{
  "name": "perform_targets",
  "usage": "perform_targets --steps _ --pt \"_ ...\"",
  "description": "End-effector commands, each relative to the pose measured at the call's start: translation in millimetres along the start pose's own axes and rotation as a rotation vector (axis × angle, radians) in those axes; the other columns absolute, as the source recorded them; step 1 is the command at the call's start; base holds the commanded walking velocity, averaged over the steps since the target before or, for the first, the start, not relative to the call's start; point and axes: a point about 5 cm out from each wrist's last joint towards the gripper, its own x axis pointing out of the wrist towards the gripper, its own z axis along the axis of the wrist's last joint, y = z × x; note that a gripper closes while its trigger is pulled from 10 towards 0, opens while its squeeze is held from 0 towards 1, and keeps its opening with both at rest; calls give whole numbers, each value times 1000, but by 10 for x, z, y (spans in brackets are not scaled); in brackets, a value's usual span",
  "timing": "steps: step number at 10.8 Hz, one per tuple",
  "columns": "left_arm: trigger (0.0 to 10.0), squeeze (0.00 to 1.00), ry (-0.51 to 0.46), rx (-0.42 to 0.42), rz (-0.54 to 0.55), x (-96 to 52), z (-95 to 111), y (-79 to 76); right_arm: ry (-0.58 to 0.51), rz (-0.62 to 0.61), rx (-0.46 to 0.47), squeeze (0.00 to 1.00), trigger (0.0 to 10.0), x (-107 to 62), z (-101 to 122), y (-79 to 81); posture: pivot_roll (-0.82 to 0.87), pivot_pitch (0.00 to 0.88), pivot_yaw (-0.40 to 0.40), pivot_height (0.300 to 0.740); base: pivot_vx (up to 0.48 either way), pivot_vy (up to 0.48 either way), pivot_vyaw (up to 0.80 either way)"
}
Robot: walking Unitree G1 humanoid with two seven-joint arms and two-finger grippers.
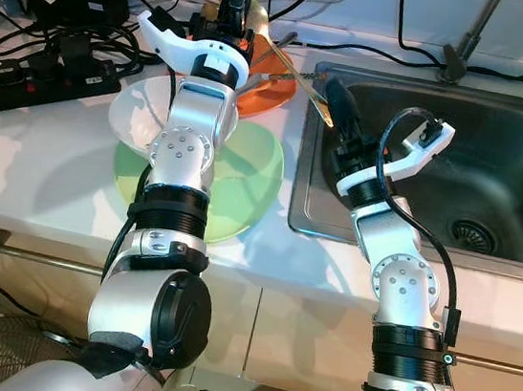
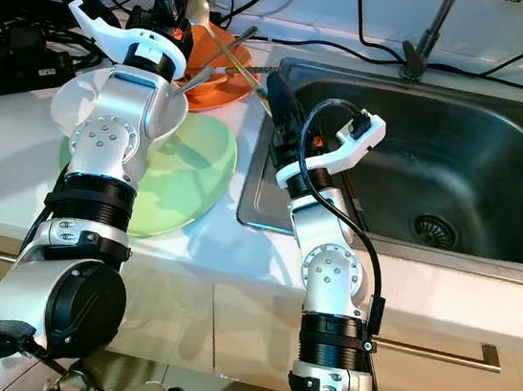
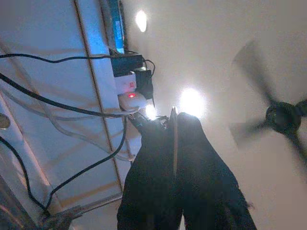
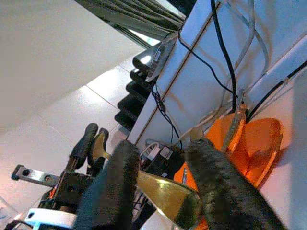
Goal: Kitchen organization
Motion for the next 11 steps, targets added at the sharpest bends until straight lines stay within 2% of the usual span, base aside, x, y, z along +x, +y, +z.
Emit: perform_targets --steps 1,2,3,4,5,6,11 --pt "10000 0 73 -83 -30 49 -364 -117 11 39 64 0 3059 18 -124 98 26 63 40 740 0 0 0" --pt "10000 0 75 -86 -31 49 -369 -116 17 39 62 0 10000 19 -134 98 27 63 41 740 0 0 0" --pt "10000 0 79 -90 -32 51 -379 -117 22 37 62 0 10000 18 -142 98 26 62 41 740 0 0 0" --pt "10000 0 84 -94 -35 52 -388 -118 22 40 63 0 3255 18 -142 100 26 61 41 740 0 0 0" --pt "10000 0 96 -112 -34 45 -425 -111 25 51 65 0 5137 15 -146 111 24 61 42 740 0 0 0" --pt "10000 0 98 -116 -33 43 -434 -108 26 51 65 0 10000 15 -147 112 24 61 42 740 0 0 0" --pt "10000 0 120 -143 -29 31 -511 -96 11 92 113 0 10000 9 -141 163 21 57 45 740 0 0 0"
